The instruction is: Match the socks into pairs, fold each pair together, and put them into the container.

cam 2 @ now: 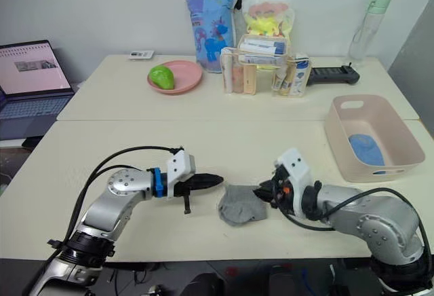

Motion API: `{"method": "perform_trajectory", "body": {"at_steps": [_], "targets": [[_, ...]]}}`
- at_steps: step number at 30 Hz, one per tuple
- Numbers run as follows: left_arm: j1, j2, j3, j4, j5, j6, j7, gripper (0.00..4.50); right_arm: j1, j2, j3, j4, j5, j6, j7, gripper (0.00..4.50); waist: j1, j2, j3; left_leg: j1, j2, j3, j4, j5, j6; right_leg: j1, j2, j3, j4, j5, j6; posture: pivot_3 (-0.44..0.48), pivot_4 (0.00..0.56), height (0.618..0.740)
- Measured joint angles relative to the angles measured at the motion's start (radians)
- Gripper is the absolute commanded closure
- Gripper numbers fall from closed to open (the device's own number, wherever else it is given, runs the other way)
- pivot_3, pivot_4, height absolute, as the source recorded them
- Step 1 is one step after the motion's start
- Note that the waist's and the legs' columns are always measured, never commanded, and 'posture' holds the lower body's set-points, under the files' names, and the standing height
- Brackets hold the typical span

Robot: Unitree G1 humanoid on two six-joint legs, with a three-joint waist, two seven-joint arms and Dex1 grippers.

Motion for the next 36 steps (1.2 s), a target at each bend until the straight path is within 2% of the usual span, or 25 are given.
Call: {"method": "perform_trajectory", "body": {"at_steps": [5,8,11,17,24,29,33,36], "targets": [[0.007,0.046,0.002,-0.152,-0.058,0.056,-0.064,4.50,0.015,-0.038,0.178,0.018,-0.161,-0.148,0.133,4.47,0.001,-0.001,0.001,0.000,-0.001,0.000,0.000,0.000,0.000,0.001,-0.001,0.000,-0.001,0.000,0.000,0.000,0.150,0.703],[0.033,0.033,-0.050,-0.240,-0.065,0.087,-0.064,4.50,0.015,-0.048,0.273,0.059,-0.276,-0.226,0.177,4.47,0.002,-0.002,0.002,0.000,-0.001,0.000,0.000,0.000,0.000,0.001,-0.001,0.000,-0.001,0.000,0.000,0.000,0.150,0.703],[0.050,0.019,-0.100,-0.249,-0.050,0.093,-0.057,4.50,0.017,-0.034,0.333,0.094,-0.351,-0.272,0.196,4.47,0.003,-0.003,0.003,0.000,0.000,0.000,0.000,0.000,-0.001,0.001,-0.001,0.000,0.000,0.000,0.000,0.000,0.150,0.703],[0.044,-0.008,-0.114,-0.155,0.015,0.045,-0.005,4.50,0.037,-0.013,0.313,0.088,-0.398,-0.314,0.218,4.47,0.004,-0.004,0.004,0.000,0.000,0.000,0.000,0.001,-0.001,0.001,-0.001,0.000,-0.001,0.000,0.000,0.000,0.150,0.703],[0.026,-0.010,-0.113,-0.166,0.004,0.034,-0.021,4.50,0.050,-0.056,0.129,0.008,-0.337,-0.298,0.258,4.47,0.005,-0.005,0.006,0.000,-0.001,-0.001,0.000,0.000,-0.001,0.001,-0.001,-0.001,-0.001,0.000,0.000,0.000,0.150,0.703],[0.025,-0.006,-0.126,-0.214,-0.001,0.023,-0.042,4.50,0.050,0.007,0.156,0.112,-0.425,-0.344,0.232,4.47,0.003,-0.005,0.007,0.000,0.000,0.000,0.000,0.001,-0.001,0.001,-0.001,0.000,0.000,0.000,0.000,0.000,0.150,0.703],[-0.011,-0.038,-0.153,0.004,0.104,-0.089,0.010,4.50,0.050,0.073,0.224,0.251,-0.528,-0.428,0.214,4.47,0.004,-0.006,0.007,0.001,-0.001,0.000,0.001,0.001,-0.001,0.001,-0.001,0.000,0.000,0.000,0.000,0.000,0.150,0.703],[-0.026,-0.039,-0.159,0.115,0.149,-0.174,0.012,4.50,0.051,0.076,0.230,0.277,-0.569,-0.467,0.216,4.47,0.004,-0.006,0.007,0.000,-0.002,-0.001,0.001,0.002,-0.004,0.000,-0.001,0.000,-0.001,0.000,0.000,0.000,0.150,0.703]]}}
